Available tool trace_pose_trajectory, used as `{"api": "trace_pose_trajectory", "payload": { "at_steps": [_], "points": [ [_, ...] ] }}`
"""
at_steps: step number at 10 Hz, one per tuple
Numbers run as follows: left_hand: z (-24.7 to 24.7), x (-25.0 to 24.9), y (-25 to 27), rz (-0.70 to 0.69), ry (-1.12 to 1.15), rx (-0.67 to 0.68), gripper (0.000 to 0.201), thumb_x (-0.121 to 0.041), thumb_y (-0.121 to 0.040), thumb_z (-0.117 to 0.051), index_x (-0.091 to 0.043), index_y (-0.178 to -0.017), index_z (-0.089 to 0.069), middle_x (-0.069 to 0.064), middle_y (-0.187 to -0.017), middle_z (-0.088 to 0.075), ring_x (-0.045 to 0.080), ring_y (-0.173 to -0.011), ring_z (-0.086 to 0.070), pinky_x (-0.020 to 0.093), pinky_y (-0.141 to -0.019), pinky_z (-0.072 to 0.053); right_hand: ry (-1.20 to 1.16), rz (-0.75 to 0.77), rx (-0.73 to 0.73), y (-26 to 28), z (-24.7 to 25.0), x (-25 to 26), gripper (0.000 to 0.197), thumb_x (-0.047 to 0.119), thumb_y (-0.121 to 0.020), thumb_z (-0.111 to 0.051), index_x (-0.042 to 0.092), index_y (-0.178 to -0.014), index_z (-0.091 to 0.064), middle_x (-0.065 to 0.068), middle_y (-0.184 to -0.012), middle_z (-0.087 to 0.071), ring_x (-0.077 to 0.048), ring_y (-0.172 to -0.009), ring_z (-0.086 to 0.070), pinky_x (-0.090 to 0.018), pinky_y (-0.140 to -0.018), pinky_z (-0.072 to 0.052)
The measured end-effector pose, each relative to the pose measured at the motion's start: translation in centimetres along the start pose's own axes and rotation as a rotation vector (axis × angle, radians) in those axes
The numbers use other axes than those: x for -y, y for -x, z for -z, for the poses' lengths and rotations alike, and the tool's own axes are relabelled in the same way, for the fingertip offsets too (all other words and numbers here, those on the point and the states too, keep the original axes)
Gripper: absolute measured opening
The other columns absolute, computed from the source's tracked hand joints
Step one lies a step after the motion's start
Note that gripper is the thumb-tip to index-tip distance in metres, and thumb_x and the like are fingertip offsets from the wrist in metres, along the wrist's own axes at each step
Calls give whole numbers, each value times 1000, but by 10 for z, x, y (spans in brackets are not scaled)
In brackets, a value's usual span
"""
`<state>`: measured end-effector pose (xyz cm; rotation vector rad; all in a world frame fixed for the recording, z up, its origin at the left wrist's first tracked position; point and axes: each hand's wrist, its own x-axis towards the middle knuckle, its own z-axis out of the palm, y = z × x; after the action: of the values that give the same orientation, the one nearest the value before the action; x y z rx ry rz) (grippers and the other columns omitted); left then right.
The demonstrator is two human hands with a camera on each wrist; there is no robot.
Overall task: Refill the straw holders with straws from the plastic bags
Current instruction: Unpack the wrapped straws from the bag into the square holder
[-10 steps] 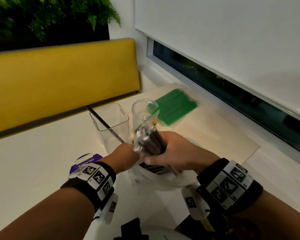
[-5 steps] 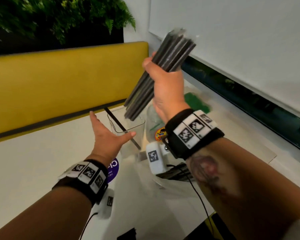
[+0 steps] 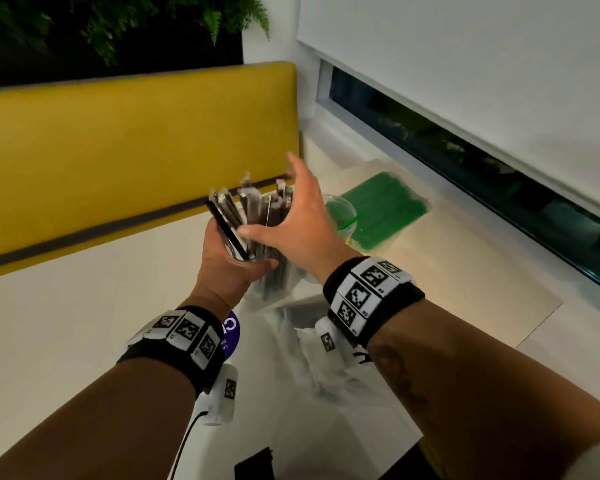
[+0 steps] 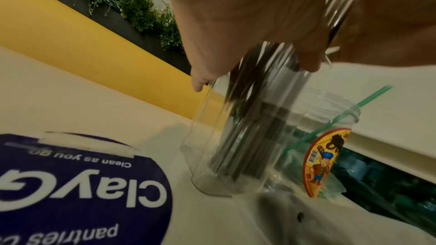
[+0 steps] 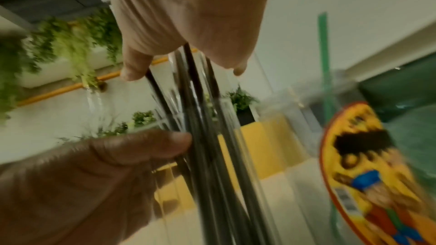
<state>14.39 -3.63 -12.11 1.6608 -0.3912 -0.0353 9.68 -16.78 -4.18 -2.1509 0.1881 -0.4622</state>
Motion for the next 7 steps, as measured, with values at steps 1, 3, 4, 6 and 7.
{"api": "trace_pose_trajectory", "payload": {
  "at_steps": [1,3,4,6,7],
  "points": [
    [0,3,-2,-21,-47,-1,81,-4,-64,-89,-17,-129,-43,-4,-118,-59,-8,-103,-56,17,-90,-51,215,353,-20,-5,0,13,105,42,-80,-73,12,-155,-7,-8,-162,-15,-22,-149,-12,-35,-121,-13],
    [2,1,-1,13,-99,40,97,-12,-65,-88,-29,-141,-32,-8,-136,-52,0,-124,-48,26,-106,-41,433,221,345,-30,-1,16,75,48,-97,-50,24,-156,-13,-4,-164,-12,-27,-151,-4,-51,-121,-12],
    [0,5,7,85,-112,23,112,-32,-58,-91,-27,-147,-24,-5,-148,-42,10,-137,-40,34,-114,-34,237,225,260,-23,27,35,75,47,-91,-60,31,-153,-23,2,-164,-13,-24,-151,-7,-52,-120,-14],
    [-12,9,67,695,41,116,57,-36,-78,-77,-2,-119,-54,10,-117,-60,20,-91,-52,30,-86,-40,38,69,266,38,124,58,14,19,-91,-66,18,-105,-70,6,-99,-73,-5,-89,-68,-19,-80,-54],
    [-18,7,94,780,-51,209,35,-42,-95,-56,-8,-85,-61,5,-82,-69,24,-87,-56,31,-75,-44,275,-164,671,76,147,42,11,12,-92,-62,16,-89,-72,4,-82,-74,-4,-71,-68,-17,-71,-54]
  ]
}}
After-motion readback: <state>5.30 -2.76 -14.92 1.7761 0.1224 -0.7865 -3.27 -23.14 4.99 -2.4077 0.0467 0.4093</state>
